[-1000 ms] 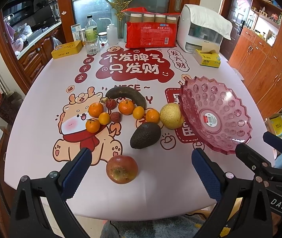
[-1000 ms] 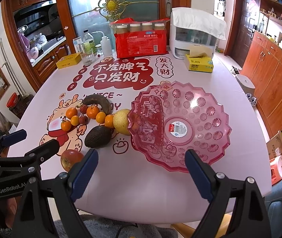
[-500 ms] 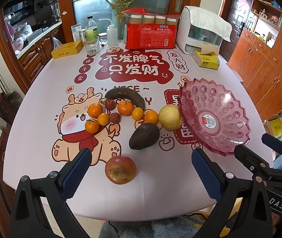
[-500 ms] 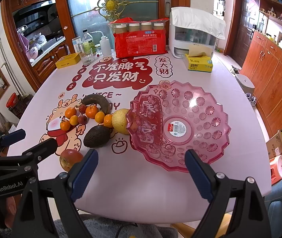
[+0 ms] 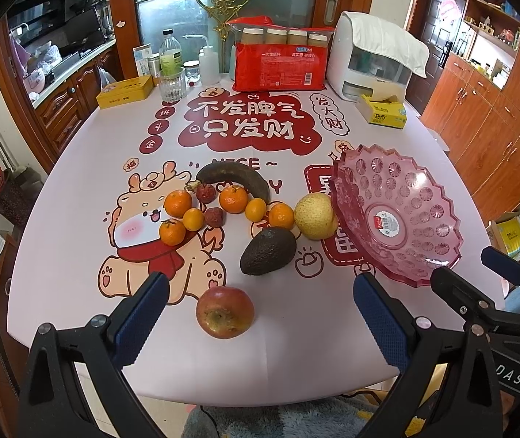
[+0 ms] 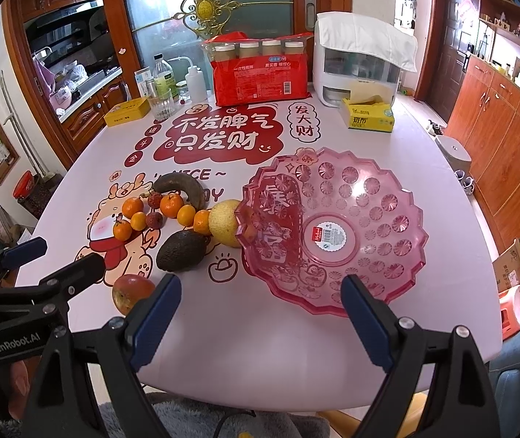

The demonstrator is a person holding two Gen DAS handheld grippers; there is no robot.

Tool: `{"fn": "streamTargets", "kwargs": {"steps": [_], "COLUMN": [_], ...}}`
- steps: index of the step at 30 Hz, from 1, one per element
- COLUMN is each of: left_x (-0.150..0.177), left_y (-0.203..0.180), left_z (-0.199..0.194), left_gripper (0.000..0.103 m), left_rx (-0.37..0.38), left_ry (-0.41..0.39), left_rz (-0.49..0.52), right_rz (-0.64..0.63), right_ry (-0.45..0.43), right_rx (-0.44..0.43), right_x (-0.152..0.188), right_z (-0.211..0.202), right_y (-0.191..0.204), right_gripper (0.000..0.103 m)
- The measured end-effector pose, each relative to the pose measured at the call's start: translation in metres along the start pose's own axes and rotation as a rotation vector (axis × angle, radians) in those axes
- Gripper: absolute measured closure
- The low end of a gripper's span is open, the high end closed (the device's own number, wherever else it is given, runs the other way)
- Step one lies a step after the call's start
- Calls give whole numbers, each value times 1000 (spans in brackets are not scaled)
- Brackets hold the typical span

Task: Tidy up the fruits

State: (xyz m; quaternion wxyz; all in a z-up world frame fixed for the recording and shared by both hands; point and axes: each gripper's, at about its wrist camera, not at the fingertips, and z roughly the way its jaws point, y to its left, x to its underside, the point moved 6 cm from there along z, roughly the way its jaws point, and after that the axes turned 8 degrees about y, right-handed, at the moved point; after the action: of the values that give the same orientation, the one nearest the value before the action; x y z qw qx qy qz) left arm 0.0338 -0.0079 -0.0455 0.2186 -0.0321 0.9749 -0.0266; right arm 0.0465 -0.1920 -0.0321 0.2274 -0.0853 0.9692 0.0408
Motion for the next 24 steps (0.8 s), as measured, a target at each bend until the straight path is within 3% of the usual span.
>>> {"fn": "streamTargets", "kwargs": {"steps": [13, 24], "left_x": [-21, -41], "left_y": [12, 47], "left_z": [-14, -16], "left_gripper": [3, 3], "left_rx": [-5, 19], "left_ry": [-25, -39], "left_rz": [27, 80], "right_rz": [28, 91], "right_ry": [-28, -40], "right_rx": [-14, 8], "right_x": [-10, -26], "right_z": [-5, -7], "right_y": [10, 37], "right_gripper": [13, 13]}}
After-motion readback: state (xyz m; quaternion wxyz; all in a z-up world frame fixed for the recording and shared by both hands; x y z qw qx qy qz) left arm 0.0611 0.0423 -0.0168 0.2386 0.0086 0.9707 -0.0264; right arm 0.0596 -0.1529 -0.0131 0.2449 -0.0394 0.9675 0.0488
